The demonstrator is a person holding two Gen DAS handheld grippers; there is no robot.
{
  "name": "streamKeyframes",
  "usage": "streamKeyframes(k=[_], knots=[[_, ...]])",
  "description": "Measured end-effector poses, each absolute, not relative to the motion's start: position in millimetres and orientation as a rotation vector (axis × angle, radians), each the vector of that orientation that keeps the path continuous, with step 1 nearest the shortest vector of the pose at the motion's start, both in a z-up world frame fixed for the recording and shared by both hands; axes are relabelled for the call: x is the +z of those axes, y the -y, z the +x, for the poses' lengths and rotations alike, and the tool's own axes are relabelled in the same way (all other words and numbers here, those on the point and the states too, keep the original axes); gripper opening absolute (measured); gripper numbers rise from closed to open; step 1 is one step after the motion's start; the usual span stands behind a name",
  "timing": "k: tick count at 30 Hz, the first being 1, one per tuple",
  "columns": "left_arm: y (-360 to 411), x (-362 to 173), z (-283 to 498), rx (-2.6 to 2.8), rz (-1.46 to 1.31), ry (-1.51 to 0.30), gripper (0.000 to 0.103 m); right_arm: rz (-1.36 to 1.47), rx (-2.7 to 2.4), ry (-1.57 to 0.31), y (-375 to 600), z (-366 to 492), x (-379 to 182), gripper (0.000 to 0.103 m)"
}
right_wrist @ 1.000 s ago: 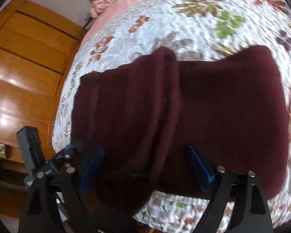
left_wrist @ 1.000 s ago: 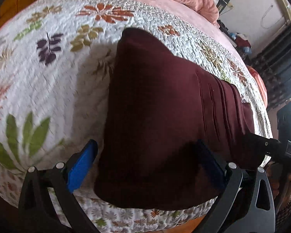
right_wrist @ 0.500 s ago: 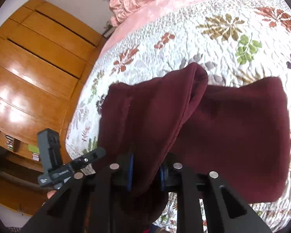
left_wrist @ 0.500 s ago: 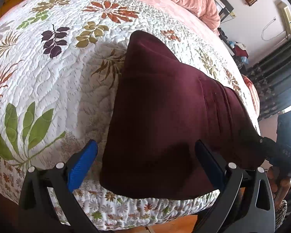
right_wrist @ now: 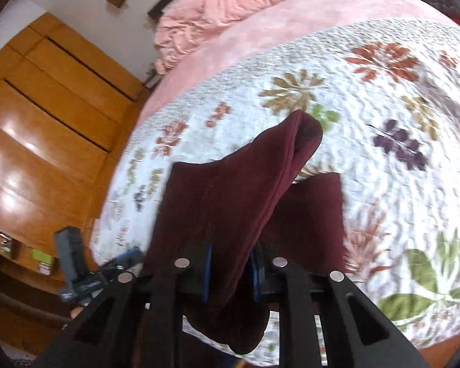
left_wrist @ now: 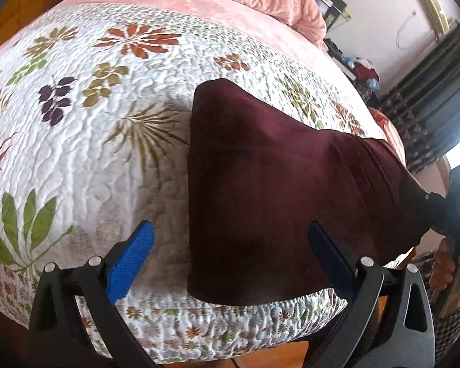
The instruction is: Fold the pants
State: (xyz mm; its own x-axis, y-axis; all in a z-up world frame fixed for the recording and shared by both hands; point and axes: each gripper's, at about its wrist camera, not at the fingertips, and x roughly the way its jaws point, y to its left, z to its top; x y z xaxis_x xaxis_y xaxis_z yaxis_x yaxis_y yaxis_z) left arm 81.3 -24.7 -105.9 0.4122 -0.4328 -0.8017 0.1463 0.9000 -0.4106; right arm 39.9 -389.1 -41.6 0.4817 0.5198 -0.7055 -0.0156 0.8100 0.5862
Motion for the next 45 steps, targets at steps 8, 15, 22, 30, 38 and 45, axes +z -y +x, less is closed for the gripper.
streamKeyframes(k=[8, 15, 22, 30, 38, 45], knots=[[52.3, -127.4, 85.6, -0.367, -0.223, -1.148, 0.100, 0.555, 0.243, -1.139, 403.7, 45.2, -109.8, 0.022], [51.7, -130.8, 87.9, -0.382, -0.236, -1.184, 0.100, 0.484, 0.236, -1.085, 414.1, 40.7, -83.4, 0.053], [54.4, -123.9, 90.2, -0.376, -0.218, -1.187, 0.100, 0.580, 0.245, -1.086, 439.5, 99.2, -81.2, 0.058], [60.7, -132.2, 92.6, -0.364, -0.212, -1.215, 0.100, 0.654, 0.305, -1.081, 439.7, 129.0, -97.3, 0.007], [67.6, -139.5, 94.6, -0.360, -0.225, -1.212, 0.100, 0.619, 0.228, -1.134, 442.3, 127.5, -119.0, 0.015], [64.4, -124.7, 85.0, -0.361, -0.200, -1.190, 0.100, 0.639, 0.256, -1.075, 455.8, 69.4, -85.2, 0.046]])
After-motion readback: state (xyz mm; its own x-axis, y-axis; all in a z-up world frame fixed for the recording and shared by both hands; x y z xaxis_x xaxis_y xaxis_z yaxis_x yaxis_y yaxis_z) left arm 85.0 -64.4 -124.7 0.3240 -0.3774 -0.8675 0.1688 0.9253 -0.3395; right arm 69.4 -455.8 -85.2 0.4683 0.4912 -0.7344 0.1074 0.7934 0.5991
